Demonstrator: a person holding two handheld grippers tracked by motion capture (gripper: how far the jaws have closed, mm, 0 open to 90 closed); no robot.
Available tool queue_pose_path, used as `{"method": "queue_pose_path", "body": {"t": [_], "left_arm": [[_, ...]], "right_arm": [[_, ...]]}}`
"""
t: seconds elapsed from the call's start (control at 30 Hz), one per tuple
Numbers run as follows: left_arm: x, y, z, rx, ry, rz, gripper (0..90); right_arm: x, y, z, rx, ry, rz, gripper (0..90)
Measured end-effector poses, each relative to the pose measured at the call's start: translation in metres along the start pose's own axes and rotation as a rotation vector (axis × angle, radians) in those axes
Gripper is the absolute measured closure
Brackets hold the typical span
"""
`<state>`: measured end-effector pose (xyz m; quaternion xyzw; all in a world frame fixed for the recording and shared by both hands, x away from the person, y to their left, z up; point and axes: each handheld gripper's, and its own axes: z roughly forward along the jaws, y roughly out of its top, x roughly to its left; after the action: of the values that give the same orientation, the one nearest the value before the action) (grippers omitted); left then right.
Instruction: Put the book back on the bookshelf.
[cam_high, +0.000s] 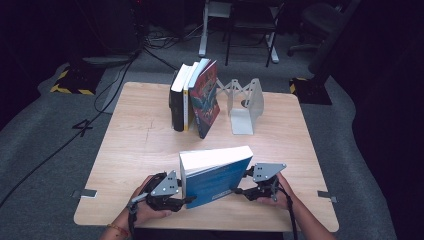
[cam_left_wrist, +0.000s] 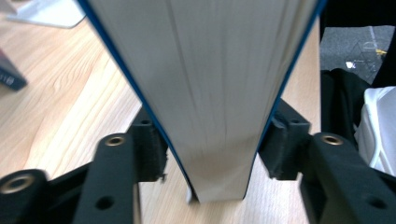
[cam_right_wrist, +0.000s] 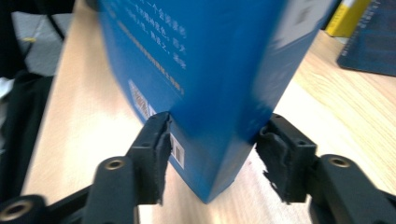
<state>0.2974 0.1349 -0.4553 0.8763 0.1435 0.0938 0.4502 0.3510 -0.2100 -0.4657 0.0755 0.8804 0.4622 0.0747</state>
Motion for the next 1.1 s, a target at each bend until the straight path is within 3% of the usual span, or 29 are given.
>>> {"method": "queue_pose_path", "body": {"t": [0.1,0.23,0.37,0.43,0.5,0.73,1.0,1.1], "left_arm": [[-0.001,-0.003,-0.001,0.015,0.031,-0.005,46.7],[-0.005,-0.007,-0.001,0.029,0.079,0.005,45.4],[-0.005,-0.007,0.002,0.015,0.141,0.014,43.7],[-0.003,-0.007,0.004,0.010,0.157,0.003,41.8],[-0.002,-0.005,0.007,0.007,0.173,0.001,40.1],[0.003,0.001,0.018,0.008,0.207,0.023,34.0],[0.012,0.009,0.030,0.005,0.216,0.030,32.4],[0.014,0.012,0.034,0.003,0.212,0.034,32.3]], "right_arm": [[0.005,0.003,-0.004,0.001,0.010,-0.023,49.6],[0.010,0.017,-0.012,-0.067,0.031,-0.031,49.3],[0.016,0.037,-0.018,-0.110,0.008,-0.062,47.9],[0.019,0.047,-0.021,-0.149,-0.006,-0.063,48.3],[0.021,0.053,-0.023,-0.154,-0.014,-0.066,49.3],[0.027,0.061,-0.029,-0.187,-0.032,-0.065,54.3],[0.032,0.072,-0.039,-0.177,-0.092,-0.058,55.8],[0.031,0.075,-0.042,-0.184,-0.110,-0.035,55.9]]}}
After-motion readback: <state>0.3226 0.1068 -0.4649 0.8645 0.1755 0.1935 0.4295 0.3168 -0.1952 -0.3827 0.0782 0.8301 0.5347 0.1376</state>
